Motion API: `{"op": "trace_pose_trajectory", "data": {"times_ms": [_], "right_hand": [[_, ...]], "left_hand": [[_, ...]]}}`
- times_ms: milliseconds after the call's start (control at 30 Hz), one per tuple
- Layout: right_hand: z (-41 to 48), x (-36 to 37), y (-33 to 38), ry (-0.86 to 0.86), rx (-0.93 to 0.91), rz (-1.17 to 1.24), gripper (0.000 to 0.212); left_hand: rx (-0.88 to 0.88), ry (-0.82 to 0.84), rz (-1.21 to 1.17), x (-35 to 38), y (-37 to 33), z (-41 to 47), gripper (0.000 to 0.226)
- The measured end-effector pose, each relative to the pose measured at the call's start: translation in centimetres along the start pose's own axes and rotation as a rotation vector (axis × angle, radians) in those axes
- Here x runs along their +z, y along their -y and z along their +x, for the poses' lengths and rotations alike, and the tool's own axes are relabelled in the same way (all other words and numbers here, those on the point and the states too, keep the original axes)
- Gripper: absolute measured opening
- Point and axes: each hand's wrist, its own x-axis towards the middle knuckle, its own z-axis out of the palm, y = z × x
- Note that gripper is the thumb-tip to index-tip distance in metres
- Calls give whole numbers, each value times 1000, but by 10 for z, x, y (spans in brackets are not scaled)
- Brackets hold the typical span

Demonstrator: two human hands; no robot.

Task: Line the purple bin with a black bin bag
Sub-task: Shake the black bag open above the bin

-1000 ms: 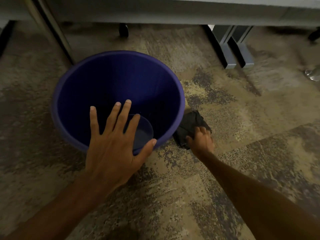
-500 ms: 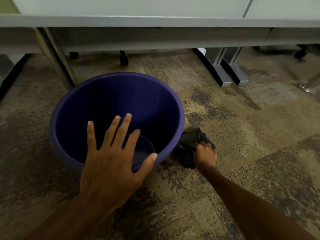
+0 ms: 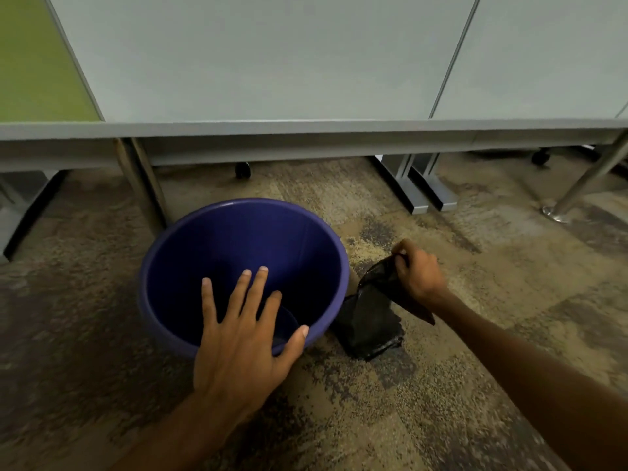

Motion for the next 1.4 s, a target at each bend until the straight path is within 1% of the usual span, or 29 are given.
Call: {"op": "trace_pose_trajectory", "data": {"times_ms": [100,167,300,500,633,733,767,833,867,900,933,967,1000,1100,1133,1167,1200,1233,1267,1300,1333,1367,1400], "right_hand": [[7,-44,25,51,-69,-15,23],[10,-72,43,81,-71,-8,21],[10,-123,72,124,-55,49,14],[-5,-207,122,195,-14,217,11],[-14,-250,147,204,-4,229,17],[-18,-271,157,249,37,340,14],[-20,-276,159,234,48,377,14],[-22,-282,160,183,69,441,11],[-24,-283,162,164,78,472,10],[-27,-284,163,156,84,500,8],[-29,-284,165,154,84,519,5],[-32,-284,166,151,86,529,3],[-35,-284,167,147,86,538,3],[-42,-278,170,134,96,572,3],[-44,-275,170,134,100,581,4],[-46,-272,171,137,104,591,5],[-47,-269,173,142,107,595,4],[-49,-266,174,151,104,591,5],[-50,-263,175,156,99,587,7],[-51,-261,176,160,93,583,9],[-51,-258,176,166,87,581,11],[-52,-256,176,169,80,585,11],[-52,-255,176,166,76,590,12]], "left_hand": [[-12,25,-17,-2,0,-1,79],[-24,47,-33,-3,0,-2,81],[-30,93,-56,-6,0,-2,81],[-45,159,-110,-3,3,-2,82],[-13,144,-144,-1,2,1,84],[10,142,-141,-1,0,0,86],[9,141,-130,-6,-1,-1,89],[-13,214,-136,-21,-2,-3,104],[-33,178,-138,-23,-1,-2,111],[-58,187,-152,-28,-1,0,110],[-61,200,-211,-36,-2,1,98],[-54,174,-266,-46,-4,4,81],[-40,100,-336,-57,-7,7,68],[12,-279,-682,-100,-23,20,42],[45,-346,-830,-119,-32,25,34],[88,-369,-961,-139,-40,28,28],[129,-339,-1082,-159,-48,32,29],[162,-260,-1209,-178,-54,35,38],[180,-147,-1307,-195,-59,39,50],[188,-24,-1344,-209,-64,44,60],[205,63,-1330,-221,-68,47,65],[226,102,-1281,-230,-72,48,63],[248,99,-1221,-236,-74,50,54]]}}
